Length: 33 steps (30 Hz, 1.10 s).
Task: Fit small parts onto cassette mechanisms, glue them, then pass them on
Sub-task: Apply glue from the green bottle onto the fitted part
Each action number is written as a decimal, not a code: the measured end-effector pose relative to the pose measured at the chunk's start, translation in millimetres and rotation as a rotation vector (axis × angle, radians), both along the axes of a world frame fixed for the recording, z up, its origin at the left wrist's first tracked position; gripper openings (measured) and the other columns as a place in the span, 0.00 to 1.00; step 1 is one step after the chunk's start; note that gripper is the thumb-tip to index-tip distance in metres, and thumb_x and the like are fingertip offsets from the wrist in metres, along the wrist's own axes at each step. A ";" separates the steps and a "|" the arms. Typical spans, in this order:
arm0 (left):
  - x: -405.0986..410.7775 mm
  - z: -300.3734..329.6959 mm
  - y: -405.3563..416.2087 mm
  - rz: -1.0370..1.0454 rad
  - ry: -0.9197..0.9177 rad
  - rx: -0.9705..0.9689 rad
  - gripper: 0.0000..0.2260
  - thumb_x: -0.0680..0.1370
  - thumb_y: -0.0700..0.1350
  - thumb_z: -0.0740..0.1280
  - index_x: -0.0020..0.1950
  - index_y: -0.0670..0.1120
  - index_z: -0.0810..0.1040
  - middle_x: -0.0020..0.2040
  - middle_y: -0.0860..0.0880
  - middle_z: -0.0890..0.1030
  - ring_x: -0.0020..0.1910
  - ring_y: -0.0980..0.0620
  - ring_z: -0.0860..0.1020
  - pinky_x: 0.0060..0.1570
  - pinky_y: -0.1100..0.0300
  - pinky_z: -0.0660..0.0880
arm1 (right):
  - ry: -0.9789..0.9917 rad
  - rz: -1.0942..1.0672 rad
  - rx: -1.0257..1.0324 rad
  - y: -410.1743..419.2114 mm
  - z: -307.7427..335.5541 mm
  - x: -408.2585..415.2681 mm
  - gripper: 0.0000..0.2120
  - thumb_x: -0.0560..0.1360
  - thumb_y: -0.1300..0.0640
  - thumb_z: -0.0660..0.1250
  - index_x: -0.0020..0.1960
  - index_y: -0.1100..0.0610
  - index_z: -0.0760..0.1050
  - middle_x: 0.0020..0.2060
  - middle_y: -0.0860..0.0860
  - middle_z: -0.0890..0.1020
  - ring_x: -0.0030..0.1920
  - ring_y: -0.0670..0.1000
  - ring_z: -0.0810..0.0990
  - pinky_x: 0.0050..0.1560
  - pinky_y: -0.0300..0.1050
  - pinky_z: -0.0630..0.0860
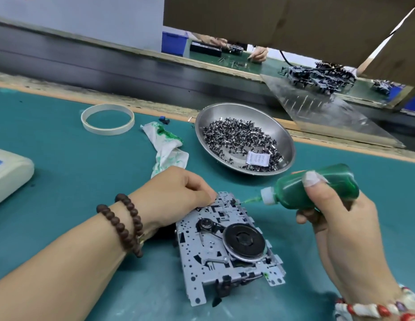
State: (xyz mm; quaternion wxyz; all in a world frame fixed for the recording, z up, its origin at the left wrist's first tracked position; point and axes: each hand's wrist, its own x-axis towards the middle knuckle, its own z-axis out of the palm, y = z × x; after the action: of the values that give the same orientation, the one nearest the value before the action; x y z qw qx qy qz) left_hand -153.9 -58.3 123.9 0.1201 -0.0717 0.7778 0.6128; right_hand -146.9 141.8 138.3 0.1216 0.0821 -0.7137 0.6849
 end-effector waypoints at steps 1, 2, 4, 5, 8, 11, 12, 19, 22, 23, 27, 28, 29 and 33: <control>0.1 0.2 0.1 0.000 -0.002 -0.002 0.08 0.73 0.40 0.69 0.34 0.47 0.82 0.34 0.55 0.83 0.32 0.61 0.78 0.40 0.68 0.74 | 0.003 0.000 0.006 -0.3 -0.1 0.1 0.24 0.56 0.32 0.73 0.40 0.50 0.82 0.33 0.48 0.84 0.33 0.45 0.79 0.27 0.33 0.72; 0.4 0.3 0.1 0.000 -0.003 -0.002 0.08 0.73 0.40 0.69 0.34 0.47 0.82 0.34 0.54 0.83 0.32 0.61 0.78 0.40 0.68 0.75 | 0.003 0.000 0.010 -0.5 -0.4 0.1 0.24 0.56 0.32 0.73 0.40 0.50 0.82 0.33 0.49 0.84 0.33 0.45 0.80 0.27 0.33 0.72; 0.6 0.6 0.2 0.002 -0.004 -0.003 0.08 0.73 0.40 0.69 0.34 0.47 0.82 0.34 0.54 0.84 0.33 0.60 0.78 0.41 0.67 0.75 | 0.002 0.000 0.013 -0.7 -0.8 0.1 0.24 0.56 0.32 0.73 0.40 0.50 0.82 0.34 0.49 0.84 0.33 0.45 0.80 0.27 0.33 0.72; 0.6 0.8 0.3 0.002 -0.003 -0.007 0.08 0.73 0.40 0.69 0.34 0.47 0.82 0.34 0.54 0.84 0.33 0.60 0.78 0.41 0.67 0.75 | -0.001 0.000 0.015 -0.6 -0.9 -0.1 0.24 0.56 0.32 0.73 0.40 0.50 0.81 0.34 0.49 0.84 0.33 0.46 0.80 0.28 0.33 0.72; 0.8 1.5 0.4 -0.003 -0.002 -0.003 0.07 0.73 0.39 0.69 0.36 0.45 0.83 0.33 0.54 0.83 0.32 0.60 0.78 0.40 0.67 0.75 | -0.008 0.000 0.005 0.1 -1.6 -0.4 0.24 0.57 0.33 0.73 0.39 0.52 0.81 0.34 0.50 0.84 0.33 0.46 0.80 0.28 0.34 0.72; 1.3 1.7 0.7 -0.005 -0.005 0.002 0.07 0.73 0.39 0.69 0.36 0.45 0.82 0.32 0.53 0.83 0.30 0.60 0.77 0.38 0.67 0.75 | -0.007 0.005 0.003 0.4 -2.3 -0.7 0.24 0.57 0.34 0.73 0.39 0.53 0.80 0.35 0.50 0.84 0.33 0.45 0.80 0.28 0.34 0.72; 1.4 1.6 0.7 -0.004 -0.006 -0.001 0.07 0.73 0.39 0.69 0.36 0.45 0.82 0.32 0.53 0.83 0.31 0.60 0.78 0.39 0.67 0.75 | -0.007 0.005 0.004 0.4 -2.4 -0.6 0.24 0.57 0.34 0.73 0.40 0.53 0.80 0.35 0.50 0.84 0.33 0.45 0.80 0.28 0.34 0.72; 1.7 1.4 0.7 -0.005 -0.001 -0.008 0.07 0.73 0.40 0.69 0.35 0.46 0.82 0.33 0.54 0.83 0.30 0.61 0.78 0.37 0.69 0.75 | 0.007 0.003 0.004 0.5 -3.2 -0.7 0.23 0.58 0.35 0.73 0.40 0.54 0.79 0.35 0.50 0.84 0.33 0.46 0.80 0.28 0.34 0.72; 1.5 1.5 1.0 -0.002 0.005 -0.009 0.08 0.73 0.40 0.69 0.34 0.46 0.82 0.32 0.55 0.83 0.29 0.63 0.77 0.35 0.71 0.74 | 0.008 0.000 0.009 1.1 -3.3 -0.7 0.23 0.59 0.35 0.73 0.41 0.54 0.79 0.35 0.50 0.84 0.34 0.46 0.80 0.28 0.34 0.73; 1.4 1.4 1.2 -0.001 0.005 -0.010 0.08 0.73 0.40 0.69 0.34 0.46 0.82 0.32 0.54 0.83 0.29 0.62 0.77 0.36 0.71 0.74 | 0.009 0.002 0.007 1.2 -3.5 -0.8 0.22 0.59 0.35 0.73 0.40 0.53 0.79 0.35 0.50 0.84 0.34 0.46 0.80 0.28 0.34 0.73; 1.4 1.3 1.3 0.003 0.006 -0.009 0.08 0.73 0.40 0.69 0.34 0.46 0.82 0.33 0.53 0.83 0.31 0.60 0.77 0.38 0.67 0.74 | 0.015 0.014 -0.002 0.8 -3.6 -0.7 0.18 0.59 0.37 0.73 0.39 0.50 0.81 0.34 0.48 0.83 0.33 0.45 0.80 0.27 0.34 0.72; 1.4 1.3 1.2 0.003 0.006 -0.005 0.08 0.73 0.40 0.69 0.34 0.46 0.82 0.33 0.53 0.83 0.30 0.60 0.77 0.38 0.67 0.73 | 0.017 0.013 -0.002 1.1 -3.7 -0.6 0.16 0.60 0.39 0.74 0.39 0.50 0.81 0.34 0.48 0.83 0.33 0.45 0.80 0.27 0.34 0.72; 1.6 1.2 1.3 0.003 0.006 -0.002 0.08 0.73 0.39 0.69 0.34 0.46 0.82 0.33 0.53 0.83 0.30 0.61 0.77 0.38 0.66 0.73 | 0.015 0.012 -0.005 1.5 -3.7 -0.7 0.14 0.61 0.42 0.75 0.39 0.51 0.80 0.34 0.48 0.83 0.33 0.45 0.80 0.27 0.34 0.72; 1.5 1.0 1.2 0.004 0.010 -0.006 0.08 0.73 0.40 0.69 0.34 0.46 0.82 0.34 0.54 0.83 0.31 0.61 0.78 0.39 0.66 0.73 | 0.019 0.001 -0.014 2.1 -4.2 -1.0 0.07 0.66 0.51 0.74 0.38 0.53 0.79 0.33 0.49 0.83 0.32 0.45 0.80 0.27 0.34 0.72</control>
State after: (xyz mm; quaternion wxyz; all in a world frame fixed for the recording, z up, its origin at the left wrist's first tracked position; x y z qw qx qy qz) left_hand -152.4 -57.0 124.9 0.1150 -0.0706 0.7800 0.6111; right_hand -148.0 143.9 134.2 0.1286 0.0879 -0.7078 0.6890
